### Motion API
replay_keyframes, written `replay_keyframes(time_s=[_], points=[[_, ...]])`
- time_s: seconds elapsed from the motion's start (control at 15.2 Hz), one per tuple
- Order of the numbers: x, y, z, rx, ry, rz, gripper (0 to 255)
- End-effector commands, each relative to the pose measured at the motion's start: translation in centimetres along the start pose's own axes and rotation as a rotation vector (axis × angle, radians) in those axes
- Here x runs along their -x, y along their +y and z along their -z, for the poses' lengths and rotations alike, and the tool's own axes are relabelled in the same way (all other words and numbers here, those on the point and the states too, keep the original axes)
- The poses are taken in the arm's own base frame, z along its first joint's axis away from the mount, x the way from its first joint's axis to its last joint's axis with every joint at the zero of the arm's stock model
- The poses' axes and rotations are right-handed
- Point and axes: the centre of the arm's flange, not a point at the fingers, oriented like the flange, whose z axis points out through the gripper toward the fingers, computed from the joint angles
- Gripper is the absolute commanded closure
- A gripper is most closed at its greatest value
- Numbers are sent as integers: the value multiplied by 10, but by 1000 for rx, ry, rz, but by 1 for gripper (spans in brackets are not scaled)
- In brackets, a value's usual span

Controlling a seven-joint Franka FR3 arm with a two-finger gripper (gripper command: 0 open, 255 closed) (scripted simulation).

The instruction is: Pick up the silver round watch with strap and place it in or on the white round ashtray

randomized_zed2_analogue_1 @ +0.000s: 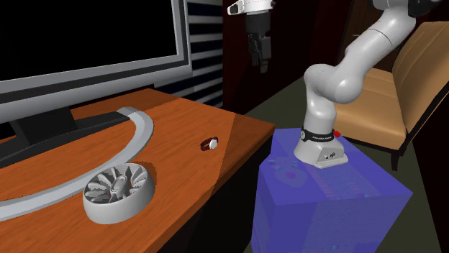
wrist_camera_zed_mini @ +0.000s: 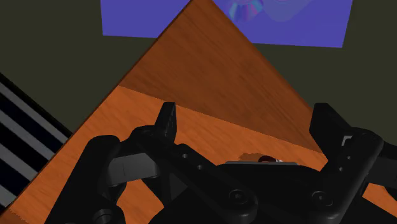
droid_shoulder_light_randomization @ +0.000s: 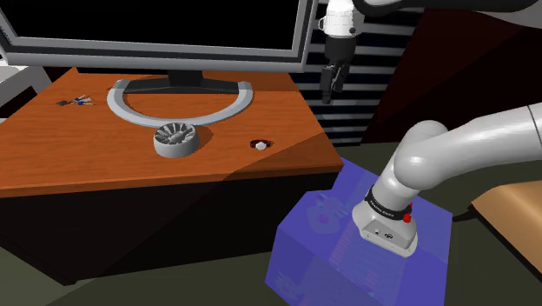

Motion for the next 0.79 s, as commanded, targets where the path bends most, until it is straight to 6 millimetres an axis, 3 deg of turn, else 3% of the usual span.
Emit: replay_keyframes(time_s=[0.0,0.73], points=[[0,0,0,0,0,0,0],[-93,-53,-78,38,126,290,0]])
